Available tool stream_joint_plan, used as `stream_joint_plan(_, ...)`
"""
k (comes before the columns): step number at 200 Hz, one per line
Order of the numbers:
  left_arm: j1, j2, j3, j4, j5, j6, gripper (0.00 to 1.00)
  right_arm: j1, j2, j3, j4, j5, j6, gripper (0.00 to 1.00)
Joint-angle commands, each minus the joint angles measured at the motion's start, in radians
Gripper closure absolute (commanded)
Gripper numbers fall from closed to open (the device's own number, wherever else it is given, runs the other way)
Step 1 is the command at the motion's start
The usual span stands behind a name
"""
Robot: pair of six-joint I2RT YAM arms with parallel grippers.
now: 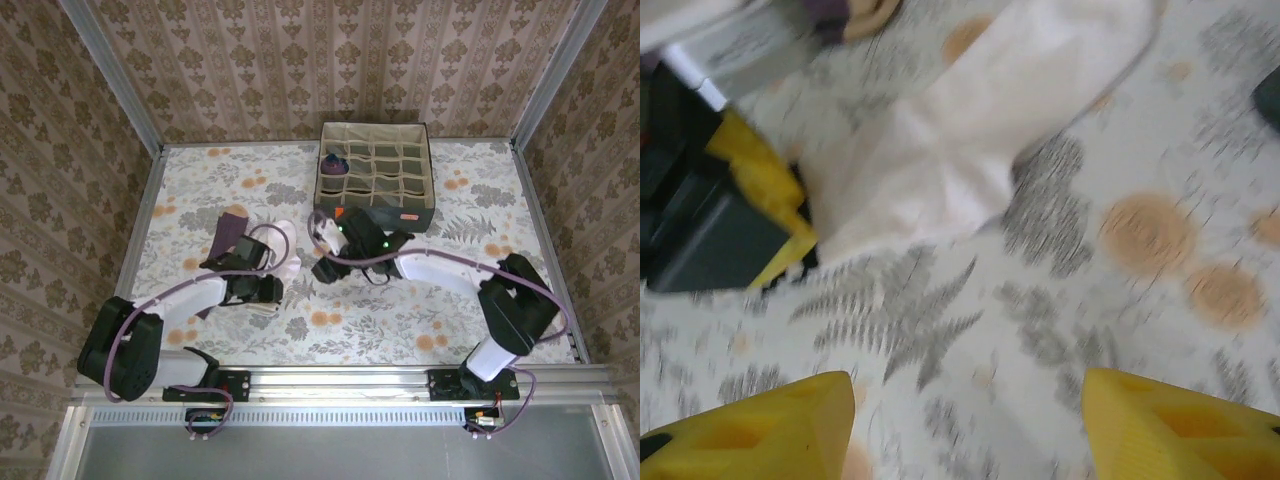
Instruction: Roll the socks
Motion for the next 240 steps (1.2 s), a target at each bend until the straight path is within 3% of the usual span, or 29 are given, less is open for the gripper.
stream_joint_plan(1,-0.055,0.021,-0.017,0.07,-0.063,-0.092,0.72,0.028,-0.108,-0.119,0.063,0.069,-0.055,0.39)
stream_joint_plan(59,-0.221,0.191,0.105,0.123,-0.091,-0.137,0.74,0.133,-0.298,-0.31,0.096,0.167,-0.128,0.4)
stream_joint_plan(104,-0.233,0.19,0.19,0.07,-0.087,-0.097,0.76,0.214,-0.265,-0.285,0.074,0.237,-0.293,0.4)
stream_joint_plan(173,-0.038,-0.096,0.003,0.049,-0.031,-0.063,0.7,0.288,0.007,-0.119,0.053,0.367,-0.566,0.31)
stream_joint_plan(240,0.081,-0.266,-0.108,-0.003,0.001,-0.038,0.67,0.311,0.201,0.019,0.051,0.351,-0.665,0.28)
